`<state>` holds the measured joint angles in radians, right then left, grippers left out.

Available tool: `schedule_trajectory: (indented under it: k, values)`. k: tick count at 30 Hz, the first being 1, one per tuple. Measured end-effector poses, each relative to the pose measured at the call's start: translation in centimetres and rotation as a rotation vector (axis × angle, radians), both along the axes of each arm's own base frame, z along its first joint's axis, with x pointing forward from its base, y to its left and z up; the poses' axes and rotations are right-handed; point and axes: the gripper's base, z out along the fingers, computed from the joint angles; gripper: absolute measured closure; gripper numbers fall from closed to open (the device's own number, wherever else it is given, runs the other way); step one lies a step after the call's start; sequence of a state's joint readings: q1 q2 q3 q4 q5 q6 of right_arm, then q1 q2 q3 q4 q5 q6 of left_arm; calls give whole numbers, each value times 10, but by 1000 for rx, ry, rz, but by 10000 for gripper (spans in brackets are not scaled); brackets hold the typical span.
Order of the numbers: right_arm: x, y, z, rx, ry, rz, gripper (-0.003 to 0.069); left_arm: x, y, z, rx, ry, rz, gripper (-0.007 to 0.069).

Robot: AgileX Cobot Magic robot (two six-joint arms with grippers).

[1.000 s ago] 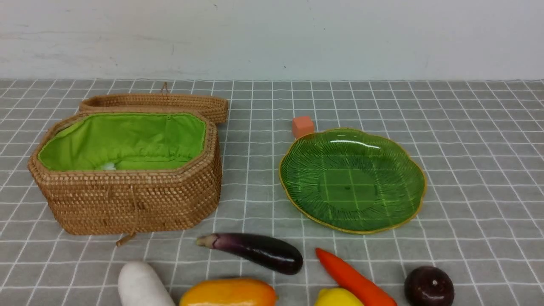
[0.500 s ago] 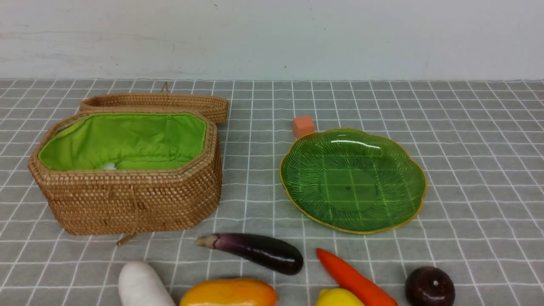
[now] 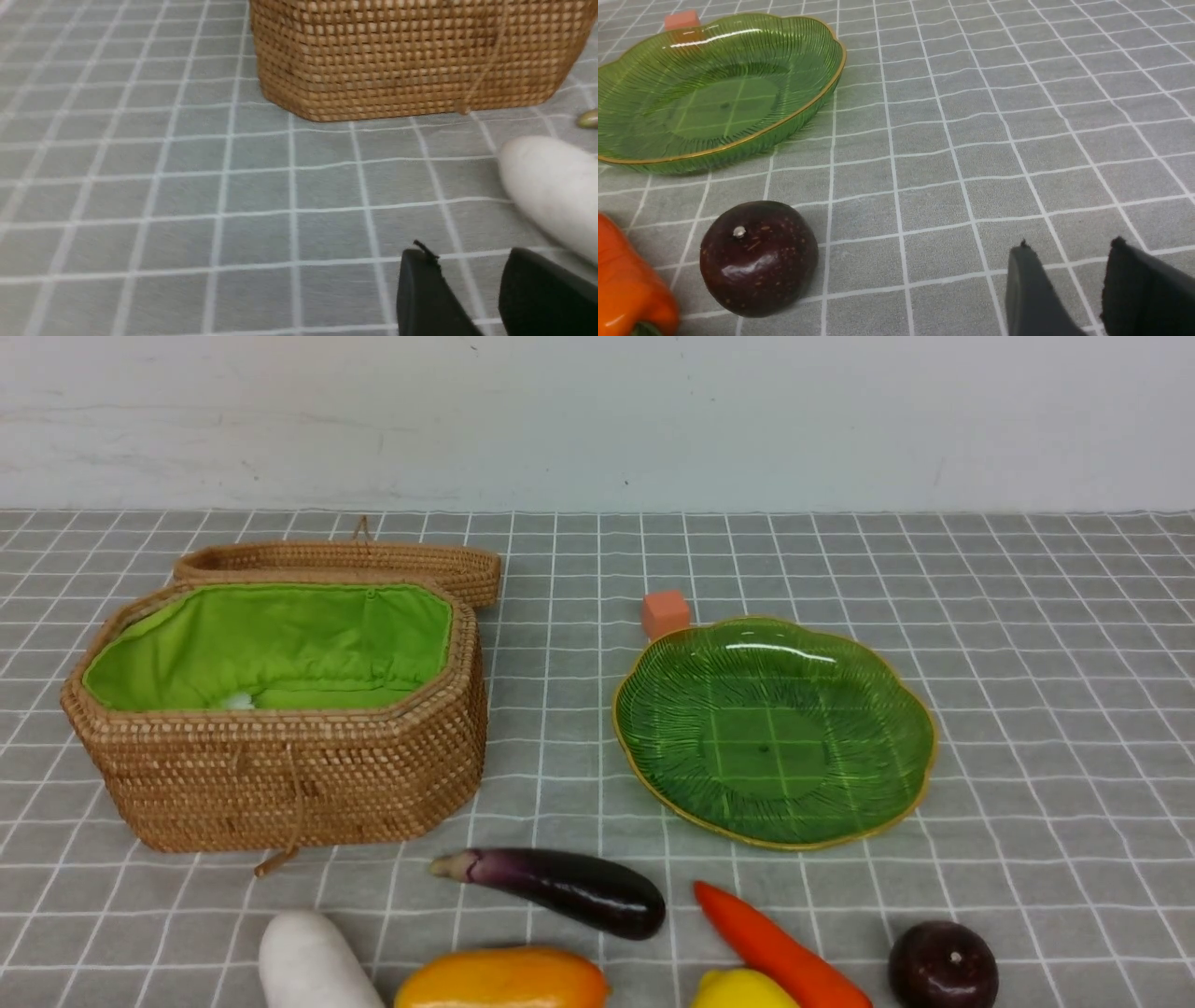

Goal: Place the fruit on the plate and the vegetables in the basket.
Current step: Take a daikon with your left arm and place it on the basket on the left.

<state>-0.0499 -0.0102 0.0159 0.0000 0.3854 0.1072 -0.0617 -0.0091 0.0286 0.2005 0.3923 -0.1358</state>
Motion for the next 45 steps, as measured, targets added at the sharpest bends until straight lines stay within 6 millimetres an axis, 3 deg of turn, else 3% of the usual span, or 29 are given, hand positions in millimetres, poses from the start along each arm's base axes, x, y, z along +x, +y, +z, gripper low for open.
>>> schedule_trajectory:
  k: [5, 13, 22, 32, 38, 45]
  values:
    - [0, 0, 0, 0, 0, 0, 419, 0, 7, 2, 224, -11, 5, 386]
    - [0, 0, 0, 0, 0, 0, 419, 2, 11, 9, 436, -62, 2, 386]
    - [0, 0, 0, 0, 0, 0, 419, 5, 0, 26, 502, -274, -89, 386]
    - [0, 0, 0, 0, 0, 0, 419, 5, -3, 30, 474, -324, -107, 386]
    - [0, 0, 0, 0, 0, 0, 419, 1, -18, 47, 251, -542, -209, 386]
    - [0, 0, 0, 0, 0, 0, 419, -2, -23, 53, 81, -611, -264, 386]
